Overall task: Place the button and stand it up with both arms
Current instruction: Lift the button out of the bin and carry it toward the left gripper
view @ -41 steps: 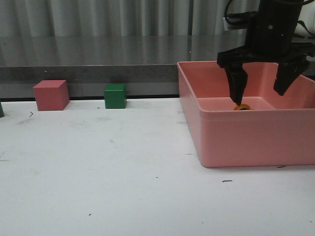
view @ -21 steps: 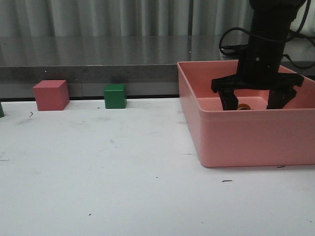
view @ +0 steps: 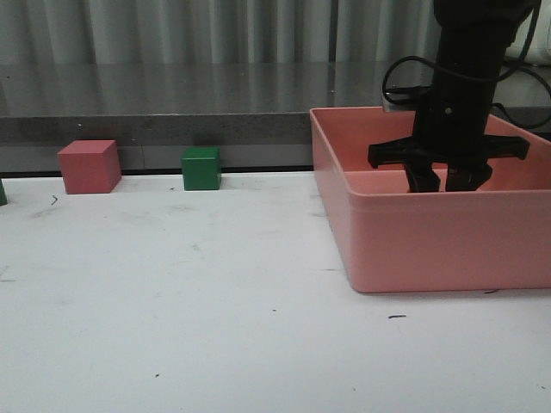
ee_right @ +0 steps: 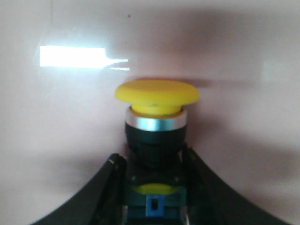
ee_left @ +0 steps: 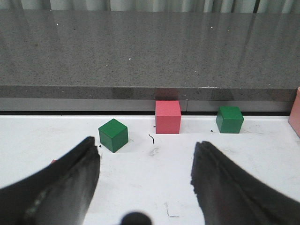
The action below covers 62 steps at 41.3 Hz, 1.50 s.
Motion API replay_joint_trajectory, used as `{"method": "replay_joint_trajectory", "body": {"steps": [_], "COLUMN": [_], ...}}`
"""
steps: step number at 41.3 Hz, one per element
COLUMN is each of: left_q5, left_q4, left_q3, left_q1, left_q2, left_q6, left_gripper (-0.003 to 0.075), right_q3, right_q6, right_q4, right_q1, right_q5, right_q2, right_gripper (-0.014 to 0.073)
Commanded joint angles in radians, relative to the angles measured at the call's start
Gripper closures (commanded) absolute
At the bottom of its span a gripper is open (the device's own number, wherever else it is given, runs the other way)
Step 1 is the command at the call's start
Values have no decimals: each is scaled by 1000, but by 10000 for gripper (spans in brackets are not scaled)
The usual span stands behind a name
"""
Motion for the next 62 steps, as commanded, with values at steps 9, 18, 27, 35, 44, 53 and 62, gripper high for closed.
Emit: {"method": "replay_joint_trajectory", "body": {"steps": [9,18,27,35,44,53,62], "left_q5": [-75,-75,-75,-75,-75,-75,-75], "left_q4": [4,4,4,4,4,4,4], "left_q3": [-33,-33,-33,-33,-33,-33,-33], "left_q1": [-1,-1,-1,-1,-1,-1,-1], "left_q2": [12,12,12,12,12,12,12], "left_q6": [-2,-2,-2,-2,-2,-2,-2], "left_gripper": [303,303,303,303,303,303,303], "right_q3": [-31,-31,-31,-31,-51,-206,-363], "right_q6": [2,2,2,25,121,216,327], "right_q4": [22,33,82,192,191,187,143], "right_q1": [1,67,222,369,518,583,604], "right_q5": [44,121,155,137,15,34,85], "right_q2": [-163,-273,-365,-370,-304,-147,15], "right_gripper": [338,338,338,335,335,335,335]}}
